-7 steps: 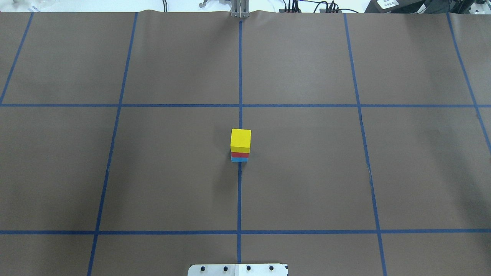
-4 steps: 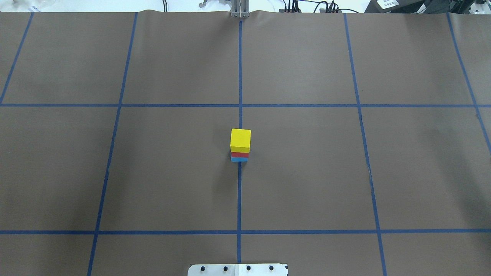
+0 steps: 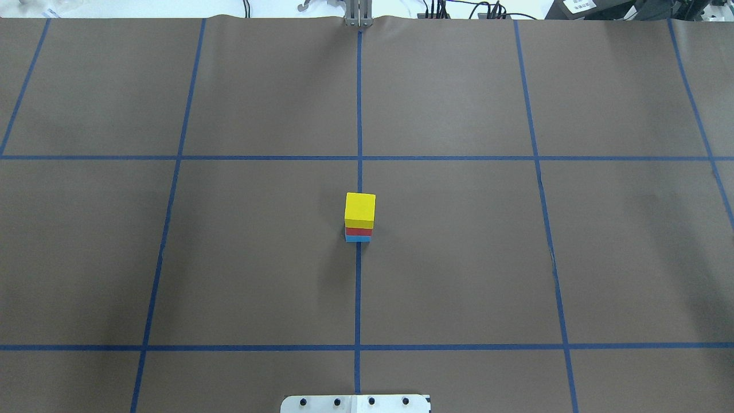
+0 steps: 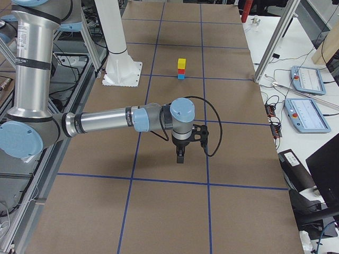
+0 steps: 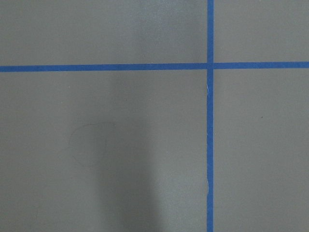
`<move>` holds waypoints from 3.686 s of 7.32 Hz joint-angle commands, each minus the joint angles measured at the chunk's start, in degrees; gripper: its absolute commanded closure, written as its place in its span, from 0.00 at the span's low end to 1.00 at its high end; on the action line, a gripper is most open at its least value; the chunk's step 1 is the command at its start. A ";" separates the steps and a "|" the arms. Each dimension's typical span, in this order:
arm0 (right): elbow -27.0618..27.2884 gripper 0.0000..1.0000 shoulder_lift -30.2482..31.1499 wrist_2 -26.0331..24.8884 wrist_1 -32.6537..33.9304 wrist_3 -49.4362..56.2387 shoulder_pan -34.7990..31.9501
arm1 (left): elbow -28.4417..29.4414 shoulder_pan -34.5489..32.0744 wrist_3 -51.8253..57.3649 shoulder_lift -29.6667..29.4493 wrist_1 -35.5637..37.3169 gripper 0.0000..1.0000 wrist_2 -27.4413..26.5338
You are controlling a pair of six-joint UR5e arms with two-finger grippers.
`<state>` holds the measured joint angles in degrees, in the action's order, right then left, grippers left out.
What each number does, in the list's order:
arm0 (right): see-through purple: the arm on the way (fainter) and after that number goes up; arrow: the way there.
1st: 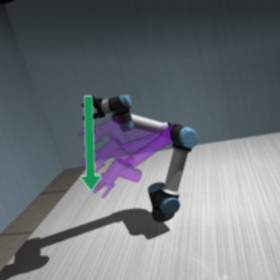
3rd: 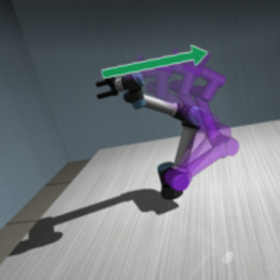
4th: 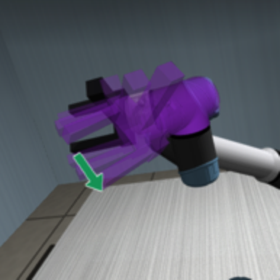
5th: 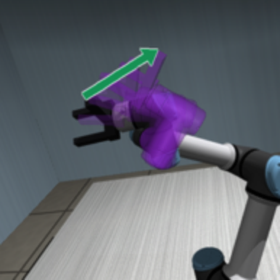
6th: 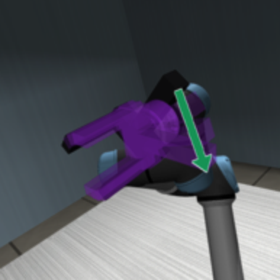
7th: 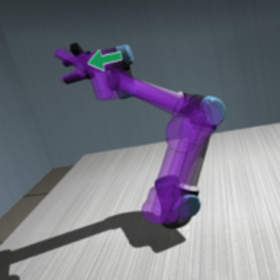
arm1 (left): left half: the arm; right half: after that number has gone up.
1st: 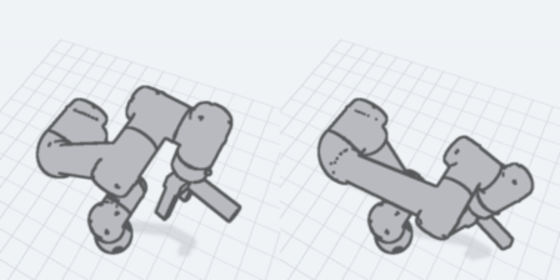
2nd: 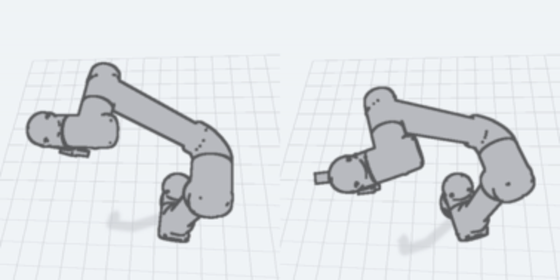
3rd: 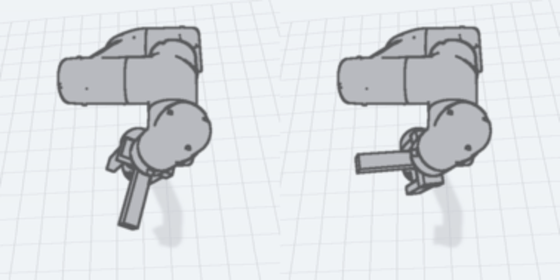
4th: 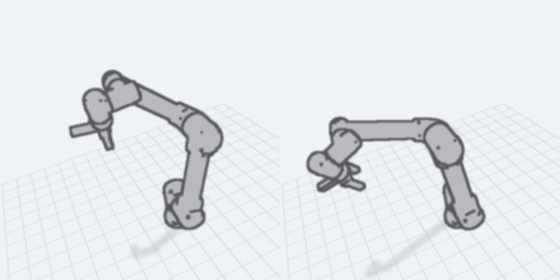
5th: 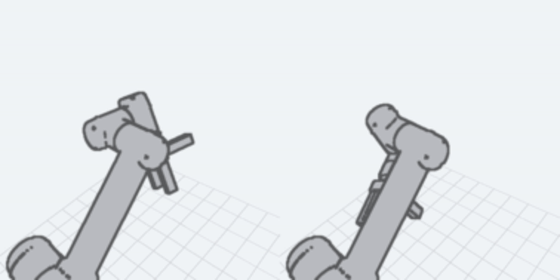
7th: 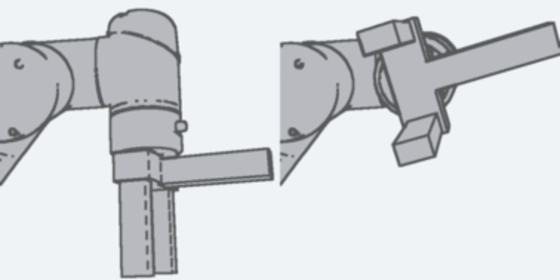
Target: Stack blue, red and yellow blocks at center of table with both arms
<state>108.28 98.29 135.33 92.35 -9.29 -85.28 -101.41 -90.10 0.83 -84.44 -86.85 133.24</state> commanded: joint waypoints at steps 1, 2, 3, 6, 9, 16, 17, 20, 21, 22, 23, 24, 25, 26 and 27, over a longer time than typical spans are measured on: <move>-0.17 0.00 -0.73 -0.41 -0.06 -0.03 0.82 | 0.86 0.01 0.05 -0.03 -0.16 0.00 0.00; -0.61 0.00 -1.08 -0.42 0.03 -0.03 0.91 | 0.51 0.10 -0.21 -0.20 -0.17 0.00 0.00; -0.78 0.00 -1.00 -0.42 0.11 -0.03 1.43 | 0.51 0.10 -0.47 -0.20 -0.08 0.00 0.00; -0.70 0.00 -0.21 -1.29 0.12 0.50 2.48 | -0.01 0.19 -0.56 -0.11 0.36 0.00 -0.09; -1.49 0.00 -0.38 -0.77 1.86 1.02 3.02 | -0.02 0.36 -0.56 -0.20 0.27 0.00 -0.09; -1.14 0.00 -0.47 -1.21 2.23 1.02 1.79 | -0.72 0.54 0.05 -0.82 -2.09 0.00 0.00; -1.22 0.00 -0.82 -1.21 2.23 1.02 1.79 | -2.03 0.54 -0.03 -0.73 -1.93 0.00 0.00; -1.49 0.00 -1.17 -1.30 2.23 1.02 1.79 | -2.39 0.54 -0.03 -0.29 -2.10 0.00 2.00; -1.49 0.00 -1.17 -1.38 2.23 1.02 1.79 | -2.56 0.54 0.05 -0.38 -2.01 0.00 2.46; -1.23 0.00 -1.08 -1.38 2.23 1.02 1.79 | -2.74 0.54 0.05 -0.38 -2.01 0.00 2.46; -1.14 0.00 -1.08 -1.30 2.23 1.02 1.79 | -3.26 0.54 0.05 -0.29 -1.92 0.00 2.37; -1.14 0.00 -1.00 -1.30 2.23 1.02 1.79 | -3.36 0.54 0.05 -0.38 -1.92 0.00 2.37; -1.14 0.00 -1.08 -1.38 2.23 1.02 1.79 | -3.36 0.54 0.05 -0.46 -1.92 0.00 2.37; -1.22 0.00 -1.08 -1.38 2.23 1.02 1.79 | -3.36 0.54 0.05 -0.47 -1.92 0.00 2.37; -1.14 0.00 -1.08 -1.38 2.23 1.02 1.79 | -3.36 0.54 0.05 -0.64 -1.92 0.00 2.37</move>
<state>107.11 97.22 133.96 94.57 -8.26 -83.50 -104.75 -89.56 0.88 -84.94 -88.77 135.61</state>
